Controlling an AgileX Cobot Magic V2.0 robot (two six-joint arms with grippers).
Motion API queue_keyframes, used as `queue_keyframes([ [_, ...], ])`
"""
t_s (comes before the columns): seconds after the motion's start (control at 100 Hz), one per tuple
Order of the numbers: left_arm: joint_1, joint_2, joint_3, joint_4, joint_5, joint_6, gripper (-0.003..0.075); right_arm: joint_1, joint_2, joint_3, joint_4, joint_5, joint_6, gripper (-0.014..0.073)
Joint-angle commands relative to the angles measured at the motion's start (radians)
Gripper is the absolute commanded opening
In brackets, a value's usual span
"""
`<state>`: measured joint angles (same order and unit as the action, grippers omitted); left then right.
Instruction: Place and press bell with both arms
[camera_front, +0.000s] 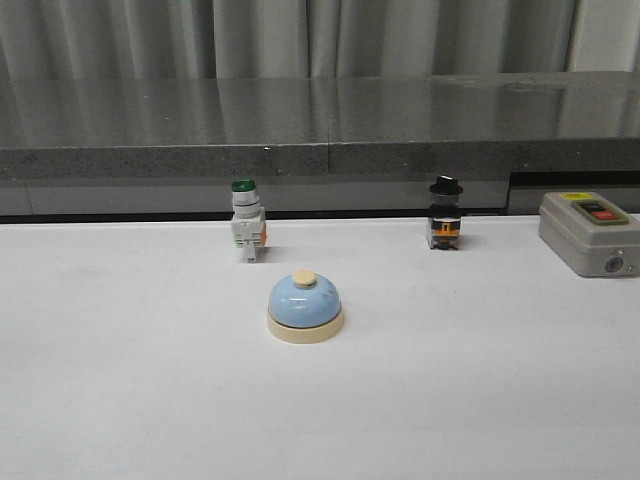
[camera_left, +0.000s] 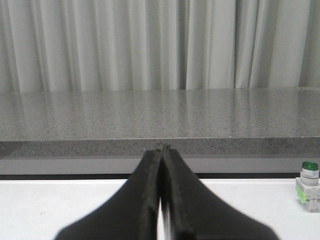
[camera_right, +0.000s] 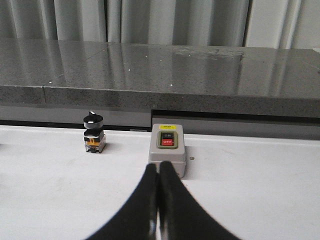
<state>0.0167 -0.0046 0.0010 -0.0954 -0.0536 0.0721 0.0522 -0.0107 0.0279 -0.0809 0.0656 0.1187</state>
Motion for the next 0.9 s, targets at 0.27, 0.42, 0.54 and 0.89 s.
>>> queue_keyframes([
  [0.27, 0.002, -0.035, 0.021, 0.000, -0.086, -0.001, -0.0019, -0.002, -0.013, -0.002, -0.009, -0.076, -0.001, -0.0059],
  [0.42, 0.002, -0.035, 0.021, 0.000, -0.086, -0.001, -0.0019, -0.002, -0.013, -0.010, -0.009, -0.075, -0.001, -0.0059],
  [0.54, 0.002, -0.035, 0.021, 0.000, -0.086, -0.001, -0.0019, -0.002, 0.014, -0.054, -0.009, -0.059, -0.001, -0.0059],
  [0.89, 0.002, -0.035, 0.021, 0.000, -0.086, -0.001, -0.0019, -0.002, 0.387, -0.349, -0.009, 0.005, -0.001, -0.0059],
])
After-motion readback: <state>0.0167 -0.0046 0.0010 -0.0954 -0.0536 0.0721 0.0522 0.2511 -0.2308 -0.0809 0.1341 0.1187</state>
